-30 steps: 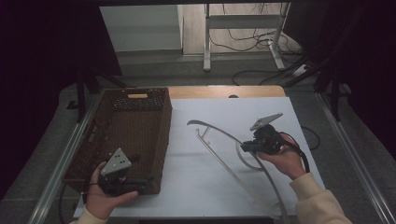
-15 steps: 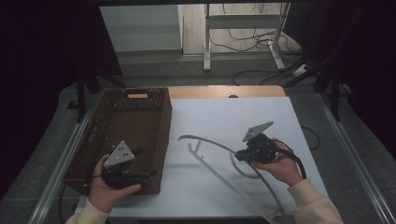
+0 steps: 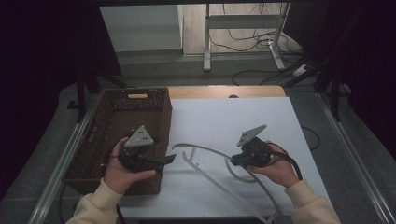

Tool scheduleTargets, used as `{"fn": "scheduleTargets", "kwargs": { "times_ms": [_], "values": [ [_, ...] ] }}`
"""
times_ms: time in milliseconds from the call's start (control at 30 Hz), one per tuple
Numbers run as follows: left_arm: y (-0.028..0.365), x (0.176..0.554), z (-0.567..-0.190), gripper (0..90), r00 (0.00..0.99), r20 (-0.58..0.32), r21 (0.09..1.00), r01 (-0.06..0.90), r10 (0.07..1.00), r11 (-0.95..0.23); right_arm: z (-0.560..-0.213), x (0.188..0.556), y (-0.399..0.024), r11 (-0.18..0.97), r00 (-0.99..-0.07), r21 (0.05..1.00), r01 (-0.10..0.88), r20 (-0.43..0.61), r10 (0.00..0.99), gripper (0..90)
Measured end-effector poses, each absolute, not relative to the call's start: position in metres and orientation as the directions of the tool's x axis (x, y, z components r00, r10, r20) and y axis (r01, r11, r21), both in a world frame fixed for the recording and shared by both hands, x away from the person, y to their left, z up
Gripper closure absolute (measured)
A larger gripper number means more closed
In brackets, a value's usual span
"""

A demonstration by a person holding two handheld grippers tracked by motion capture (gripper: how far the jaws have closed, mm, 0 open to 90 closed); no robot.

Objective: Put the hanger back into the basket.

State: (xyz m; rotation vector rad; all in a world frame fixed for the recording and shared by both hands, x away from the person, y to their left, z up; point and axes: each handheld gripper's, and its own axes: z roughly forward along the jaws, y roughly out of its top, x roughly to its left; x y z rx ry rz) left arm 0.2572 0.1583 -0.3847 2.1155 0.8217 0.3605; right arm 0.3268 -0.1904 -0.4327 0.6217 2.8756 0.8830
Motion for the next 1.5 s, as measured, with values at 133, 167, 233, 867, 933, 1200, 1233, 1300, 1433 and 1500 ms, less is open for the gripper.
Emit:
{"fn": "scheduleTargets", "kwargs": {
  "times_ms": [133,167,233,867,933,1200,1233,1300,1433,1500],
  "values": [
    [0.151,0.269,-0.382,22.3,0.771,-0.043,0.765,0.435,0.635,-0.476,-0.433,0.325,-0.189,0.763,-0.925,0.550,0.339,0.046,0.377,82.7],
    [0.149,0.271,-0.382,22.4,0.778,-0.050,0.759,0.437,0.626,-0.483,-0.433,0.324,-0.189,0.766,-0.926,0.549,0.336,0.046,0.374,82.7],
    [0.145,0.275,-0.382,22.8,0.792,-0.063,0.747,0.441,0.607,-0.498,-0.433,0.324,-0.188,0.770,-0.930,0.548,0.327,0.045,0.364,82.7],
    [0.112,0.306,-0.388,24.0,0.838,-0.113,0.663,0.464,0.534,-0.588,-0.429,0.316,-0.180,0.785,-0.951,0.555,0.277,0.043,0.305,82.7],
    [0.110,0.308,-0.389,23.8,0.848,-0.120,0.657,0.457,0.516,-0.600,-0.429,0.315,-0.180,0.786,-0.953,0.556,0.269,0.038,0.299,82.6],
    [0.098,0.314,-0.392,27.7,0.877,-0.135,0.609,0.441,0.462,-0.659,-0.428,0.312,-0.177,0.792,-0.965,0.562,0.237,0.038,0.261,82.6],
    [0.096,0.314,-0.393,28.8,0.878,-0.134,0.603,0.440,0.459,-0.665,-0.428,0.312,-0.177,0.793,-0.966,0.562,0.233,0.038,0.257,82.6],
    [0.094,0.315,-0.395,30.4,0.883,-0.137,0.588,0.437,0.448,-0.681,-0.428,0.311,-0.176,0.795,-0.968,0.562,0.226,0.040,0.247,82.6],
    [0.092,0.316,-0.398,32.4,0.893,-0.147,0.561,0.430,0.425,-0.708,-0.428,0.308,-0.174,0.801,-0.973,0.561,0.209,0.038,0.228,82.6],
    [0.091,0.315,-0.400,34.2,0.894,-0.163,0.555,0.433,0.417,-0.710,-0.428,0.308,-0.173,0.803,-0.974,0.561,0.204,0.038,0.221,82.6]
  ]
}}
